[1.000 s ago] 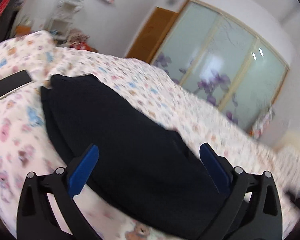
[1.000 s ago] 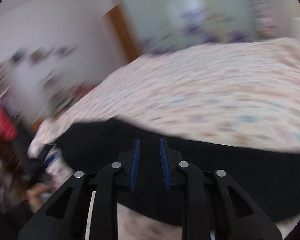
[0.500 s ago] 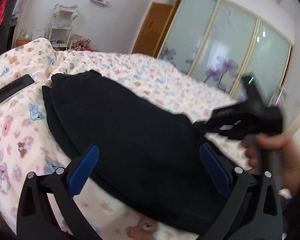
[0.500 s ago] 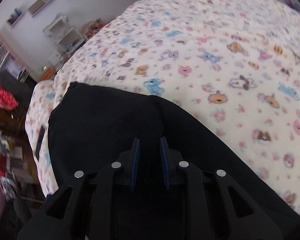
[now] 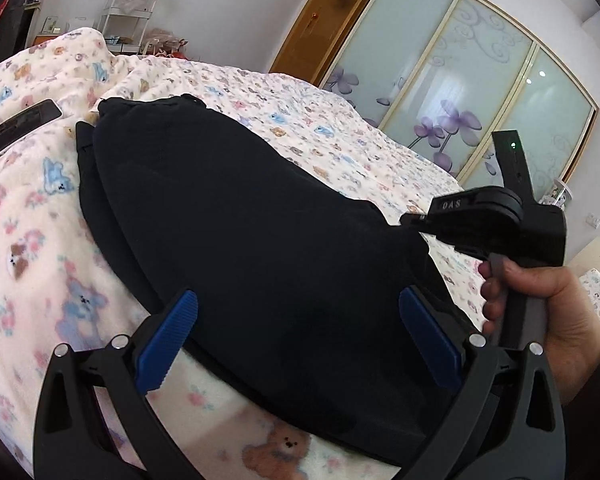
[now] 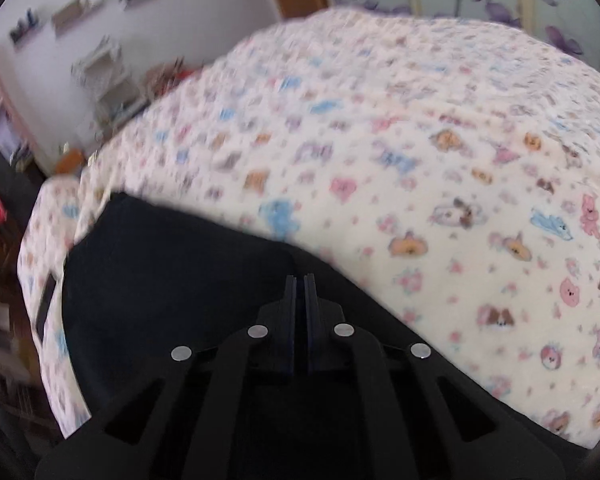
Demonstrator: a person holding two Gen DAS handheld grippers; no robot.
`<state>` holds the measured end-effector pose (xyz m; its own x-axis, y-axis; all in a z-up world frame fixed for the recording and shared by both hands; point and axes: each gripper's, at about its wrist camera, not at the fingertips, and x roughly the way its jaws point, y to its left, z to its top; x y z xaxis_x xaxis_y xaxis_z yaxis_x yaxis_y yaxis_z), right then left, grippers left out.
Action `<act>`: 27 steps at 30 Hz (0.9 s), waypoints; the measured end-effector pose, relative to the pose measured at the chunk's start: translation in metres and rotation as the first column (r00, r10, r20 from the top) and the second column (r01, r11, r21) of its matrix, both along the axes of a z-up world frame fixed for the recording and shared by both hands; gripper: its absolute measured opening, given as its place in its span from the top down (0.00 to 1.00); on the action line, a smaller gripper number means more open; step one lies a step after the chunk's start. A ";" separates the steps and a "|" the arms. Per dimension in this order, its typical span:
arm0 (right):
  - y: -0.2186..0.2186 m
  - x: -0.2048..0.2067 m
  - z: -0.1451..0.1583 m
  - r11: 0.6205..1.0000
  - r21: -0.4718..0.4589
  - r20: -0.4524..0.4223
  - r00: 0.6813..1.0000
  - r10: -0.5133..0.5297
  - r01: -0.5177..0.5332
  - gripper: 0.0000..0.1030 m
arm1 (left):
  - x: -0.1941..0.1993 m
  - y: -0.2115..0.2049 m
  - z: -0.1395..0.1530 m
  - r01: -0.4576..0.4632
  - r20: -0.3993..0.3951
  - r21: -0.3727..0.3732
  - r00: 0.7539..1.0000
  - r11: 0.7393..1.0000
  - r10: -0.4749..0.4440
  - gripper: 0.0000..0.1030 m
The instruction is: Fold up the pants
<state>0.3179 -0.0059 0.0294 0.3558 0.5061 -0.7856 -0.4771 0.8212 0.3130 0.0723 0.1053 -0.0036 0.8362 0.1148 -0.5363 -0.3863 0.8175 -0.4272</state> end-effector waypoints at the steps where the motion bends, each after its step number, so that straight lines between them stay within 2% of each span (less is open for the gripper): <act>1: -0.003 0.000 -0.001 1.000 0.020 -0.026 1.000 -0.004 0.004 0.79 | 0.000 -0.001 0.000 0.003 0.002 0.001 1.000 1.000 -0.003 0.02; 3: -0.005 -0.001 0.001 0.999 0.046 -0.020 1.000 -0.020 0.021 0.21 | -0.001 -0.002 0.000 0.009 0.004 0.004 1.000 1.000 -0.009 0.02; 4: -0.004 -0.002 0.003 0.999 0.048 -0.002 1.000 -0.018 0.018 0.18 | -0.001 -0.003 0.000 0.015 0.004 0.007 1.000 1.000 -0.015 0.02; 5: 0.001 -0.002 0.002 0.999 0.034 0.003 1.000 -0.009 0.009 0.21 | -0.001 -0.003 0.000 0.016 0.003 0.008 1.000 1.000 -0.016 0.02; 7: 0.008 0.000 -0.003 1.000 -0.020 0.007 1.000 -0.006 0.006 0.36 | -0.001 -0.003 0.000 0.017 0.000 0.006 1.000 1.000 -0.017 0.02; 9: 0.014 0.002 -0.017 0.999 -0.032 -0.062 0.998 0.022 -0.024 0.59 | -0.001 -0.004 -0.001 0.018 -0.003 0.003 1.000 1.000 -0.018 0.02; 10: 0.019 0.000 -0.024 0.997 -0.049 -0.078 0.995 0.054 -0.058 0.68 | 0.000 -0.004 -0.001 0.018 -0.005 0.001 1.000 1.000 -0.018 0.02; 11: 0.022 -0.002 -0.026 0.994 -0.075 -0.061 0.996 0.069 -0.073 0.91 | 0.000 -0.003 -0.001 0.019 -0.006 0.001 1.000 1.000 -0.019 0.02; 12: 0.024 -0.004 -0.025 0.992 -0.105 -0.020 0.998 0.063 -0.064 0.91 | 0.000 -0.004 -0.001 0.020 -0.009 0.001 1.000 1.000 -0.020 0.02; 15: 0.015 0.003 -0.015 0.992 -0.109 0.090 0.994 -0.060 0.070 0.95 | 0.002 -0.004 -0.003 0.022 -0.022 0.002 1.000 1.000 -0.022 0.02; 16: 0.012 0.006 -0.014 0.982 -0.151 0.136 0.986 -0.097 0.118 0.95 | 0.003 -0.003 -0.004 0.023 -0.029 0.002 0.999 1.000 -0.023 0.02; 17: 0.013 0.008 -0.018 0.973 -0.201 0.145 0.986 -0.088 0.116 0.95 | 0.005 -0.002 -0.004 0.022 -0.034 0.001 0.999 1.000 -0.022 0.02; 18: 0.011 0.009 -0.021 0.970 -0.223 0.117 0.991 -0.070 0.094 0.95 | 0.005 -0.001 -0.005 0.022 -0.035 0.000 0.999 1.000 -0.022 0.02; 19: 0.002 0.009 -0.022 0.976 -0.201 0.075 0.995 -0.068 0.082 0.95 | 0.005 -0.001 -0.005 0.022 -0.036 -0.001 0.999 1.000 -0.022 0.02; 21: -0.024 0.002 -0.013 0.990 -0.082 0.064 0.992 -0.112 0.117 0.95 | 0.006 0.000 -0.006 0.023 -0.037 -0.003 0.999 1.000 -0.023 0.02; 23: -0.058 -0.009 0.000 0.986 0.114 0.020 0.992 -0.122 0.119 0.95 | 0.005 0.001 -0.006 0.024 -0.034 -0.011 0.999 1.000 -0.024 0.02; 25: -0.085 -0.024 0.002 0.956 0.278 -0.078 0.994 -0.072 0.091 0.84 | 0.005 0.003 -0.006 0.023 -0.030 -0.022 0.999 0.999 -0.024 0.02; 26: -0.090 -0.029 0.001 0.952 0.297 -0.095 0.994 -0.051 0.077 0.71 | 0.004 0.004 -0.006 0.020 -0.027 -0.029 0.999 0.999 -0.021 0.02; 27: -0.097 -0.040 -0.002 0.955 0.292 -0.098 0.995 -0.026 0.054 0.64 | 0.004 0.004 -0.006 0.018 -0.025 -0.031 1.000 0.999 -0.019 0.02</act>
